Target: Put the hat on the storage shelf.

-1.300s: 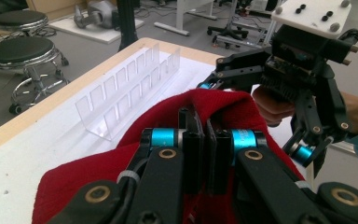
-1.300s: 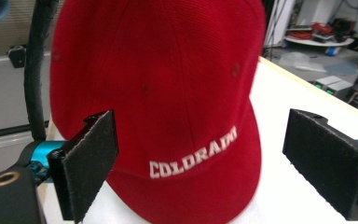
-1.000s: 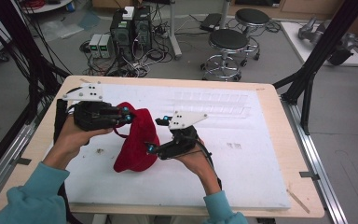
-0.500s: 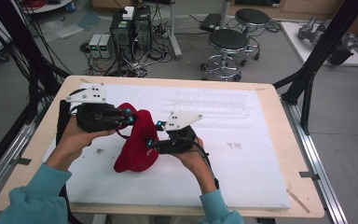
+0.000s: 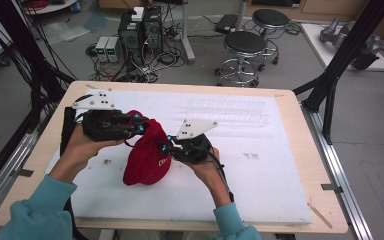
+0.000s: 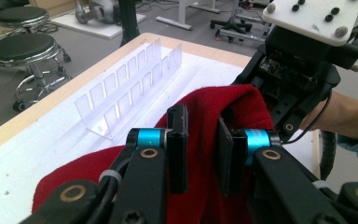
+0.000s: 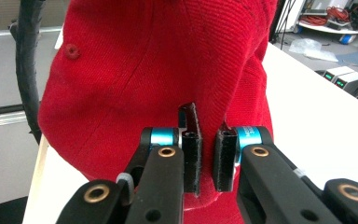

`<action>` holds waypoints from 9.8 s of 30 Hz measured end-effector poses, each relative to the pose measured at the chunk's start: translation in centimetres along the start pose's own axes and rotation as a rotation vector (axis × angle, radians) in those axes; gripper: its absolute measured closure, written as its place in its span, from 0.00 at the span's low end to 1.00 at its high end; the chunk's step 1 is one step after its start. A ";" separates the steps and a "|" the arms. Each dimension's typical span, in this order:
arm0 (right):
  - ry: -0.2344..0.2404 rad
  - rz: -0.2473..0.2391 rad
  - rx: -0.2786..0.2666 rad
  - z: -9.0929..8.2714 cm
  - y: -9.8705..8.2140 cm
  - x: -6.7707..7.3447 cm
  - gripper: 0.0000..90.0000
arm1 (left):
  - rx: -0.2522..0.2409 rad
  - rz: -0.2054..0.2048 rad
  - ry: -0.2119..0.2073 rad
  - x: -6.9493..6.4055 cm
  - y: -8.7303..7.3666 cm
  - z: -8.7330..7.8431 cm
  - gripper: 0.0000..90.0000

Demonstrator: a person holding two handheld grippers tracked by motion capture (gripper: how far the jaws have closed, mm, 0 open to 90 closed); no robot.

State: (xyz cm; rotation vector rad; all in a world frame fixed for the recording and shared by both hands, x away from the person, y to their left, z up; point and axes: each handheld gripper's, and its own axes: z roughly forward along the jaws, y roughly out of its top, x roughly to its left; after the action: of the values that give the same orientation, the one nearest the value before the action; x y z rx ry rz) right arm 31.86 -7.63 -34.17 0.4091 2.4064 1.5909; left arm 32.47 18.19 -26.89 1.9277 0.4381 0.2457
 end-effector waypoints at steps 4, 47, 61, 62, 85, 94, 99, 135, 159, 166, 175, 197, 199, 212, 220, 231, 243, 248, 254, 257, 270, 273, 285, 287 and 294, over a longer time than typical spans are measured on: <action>-0.014 0.010 -0.011 -0.3 0.1 0.0 0.95 | -0.025 -0.015 0.037 0.0 0.0 -0.4 0.58; -0.170 0.088 -0.110 -4.7 1.2 -1.4 0.96 | -0.064 -0.023 0.060 -1.9 -6.3 -3.5 0.18; -0.199 0.112 -0.141 -5.4 1.8 -1.6 0.96 | -0.039 -0.086 0.039 -2.9 -10.1 -1.0 0.18; -0.199 0.115 -0.141 -5.4 1.8 -1.6 0.96 | -0.037 -0.086 0.045 -2.9 -10.3 -0.9 0.18; -0.186 0.153 -0.186 -5.5 2.1 -1.3 0.96 | -0.093 -0.092 0.046 -4.9 -10.7 4.1 0.48; -0.175 0.163 -0.193 -5.5 2.1 -1.2 0.96 | -0.117 -0.081 0.068 -4.9 -11.0 4.5 0.66; -0.170 0.163 -0.193 -5.1 2.2 -1.1 0.96 | -0.128 -0.071 0.063 -4.9 -11.0 4.3 0.85; -0.399 0.136 -0.127 -9.1 -2.1 -1.2 0.00 | -0.130 0.017 0.183 -3.8 -6.6 4.7 0.95; -0.577 0.310 -0.147 -16.4 -14.7 -0.9 0.00 | -0.046 0.024 0.327 1.9 -1.1 11.0 0.95; -0.587 0.332 -0.175 -16.4 -16.5 -1.0 0.00 | -0.020 0.009 0.348 3.1 0.1 13.5 0.95; -0.619 0.295 -0.232 -16.6 -18.2 -0.8 0.00 | 0.022 -0.010 0.385 3.7 0.1 16.7 0.95; -0.662 0.269 -0.290 -16.1 -18.7 -1.3 0.00 | 0.072 -0.014 0.478 3.2 -0.4 19.7 0.95; -0.664 0.266 -0.290 -16.1 -18.7 -1.3 0.00 | 0.065 -0.024 0.488 3.0 -0.4 19.8 0.95; -0.658 0.272 -0.297 -16.0 -18.6 -1.4 0.00 | 0.065 -0.022 0.535 2.4 -0.6 20.3 0.95; -0.656 0.269 -0.297 -16.0 -18.6 -1.4 0.00 | 0.059 -0.021 0.548 2.2 -0.5 20.7 0.95; -0.654 0.274 -0.298 -16.0 -18.6 -1.4 0.00 | 0.057 -0.039 0.554 2.8 -0.6 20.2 0.95; -0.654 0.275 -0.299 -16.0 -18.6 -1.3 0.00 | 0.049 -0.050 0.541 2.8 -0.6 20.4 0.95; -0.653 0.283 -0.297 -15.9 -18.6 -1.3 0.00 | 0.050 -0.063 0.546 2.8 -0.6 20.5 0.95; -0.657 0.274 -0.299 -16.0 -18.6 -1.3 0.00 | 0.085 -0.062 0.552 2.5 -0.8 21.3 0.95; -0.657 0.276 -0.298 -16.0 -18.6 -1.3 0.00 | 0.102 -0.062 0.551 2.7 -1.1 21.7 0.95; -0.654 0.282 -0.304 -16.0 -18.7 -1.4 0.00 | 0.118 -0.065 0.487 3.0 -2.5 21.8 0.93; -0.660 0.286 -0.310 -16.0 -18.7 -1.3 0.00 | 0.120 -0.073 0.471 3.0 -2.9 21.7 0.91; -0.667 0.253 -0.306 -15.9 -18.7 -1.1 0.00 | 0.101 -0.134 0.366 3.6 -3.7 20.4 0.53; -0.665 0.257 -0.309 -15.9 -18.7 -1.1 0.00 | 0.095 -0.162 0.324 3.7 -3.8 20.0 0.37; -0.658 0.244 -0.317 -16.0 -18.8 -1.0 0.00 | 0.088 -0.143 0.167 4.0 -4.4 16.5 0.15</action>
State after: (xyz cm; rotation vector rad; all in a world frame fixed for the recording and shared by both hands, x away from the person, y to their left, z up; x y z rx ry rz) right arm 25.40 -28.69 -45.30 1.0045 1.6338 1.5684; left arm 41.39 7.36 -37.46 1.9587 0.7050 0.2990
